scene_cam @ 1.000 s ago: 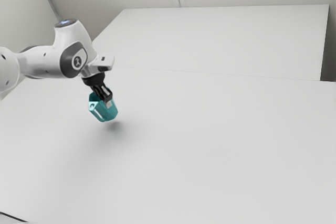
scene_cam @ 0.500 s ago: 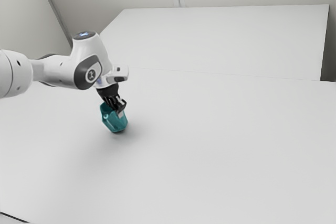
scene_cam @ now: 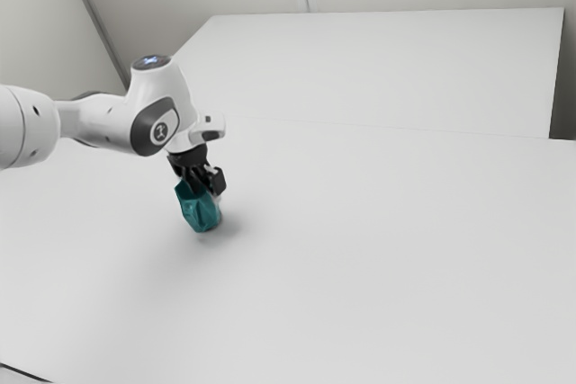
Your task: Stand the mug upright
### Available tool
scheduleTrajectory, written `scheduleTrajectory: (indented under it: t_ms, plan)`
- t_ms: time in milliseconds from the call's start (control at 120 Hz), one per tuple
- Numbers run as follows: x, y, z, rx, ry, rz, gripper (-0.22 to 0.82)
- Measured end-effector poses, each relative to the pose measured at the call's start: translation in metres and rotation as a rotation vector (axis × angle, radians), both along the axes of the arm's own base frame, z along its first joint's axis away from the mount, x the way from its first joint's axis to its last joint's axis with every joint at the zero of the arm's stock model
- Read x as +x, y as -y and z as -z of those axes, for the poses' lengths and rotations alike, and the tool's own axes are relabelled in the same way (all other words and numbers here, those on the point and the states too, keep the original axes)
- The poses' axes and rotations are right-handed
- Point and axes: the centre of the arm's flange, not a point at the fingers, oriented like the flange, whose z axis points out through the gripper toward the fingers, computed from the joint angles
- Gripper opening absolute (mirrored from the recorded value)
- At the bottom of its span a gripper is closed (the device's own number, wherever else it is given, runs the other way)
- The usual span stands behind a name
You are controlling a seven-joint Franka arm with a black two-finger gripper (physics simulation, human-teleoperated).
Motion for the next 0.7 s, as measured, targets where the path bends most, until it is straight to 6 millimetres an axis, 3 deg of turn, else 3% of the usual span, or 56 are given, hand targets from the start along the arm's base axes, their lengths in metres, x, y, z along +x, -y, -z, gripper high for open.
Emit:
scheduleTrajectory:
  t_ms: [142, 292, 408, 508, 700]
  plan:
    - [0.002, 0.001, -0.032, 0.024, 0.035, -0.017, 0.49]
    - [0.013, 0.012, -0.090, 0.024, 0.085, -0.040, 0.55]
    - [0.024, 0.008, -0.132, 0.009, 0.102, -0.081, 0.57]
    - [0.032, 0.007, -0.182, -0.024, 0.128, -0.120, 0.58]
    - [0.024, 0.010, -0.242, -0.033, 0.113, -0.159, 0.60]
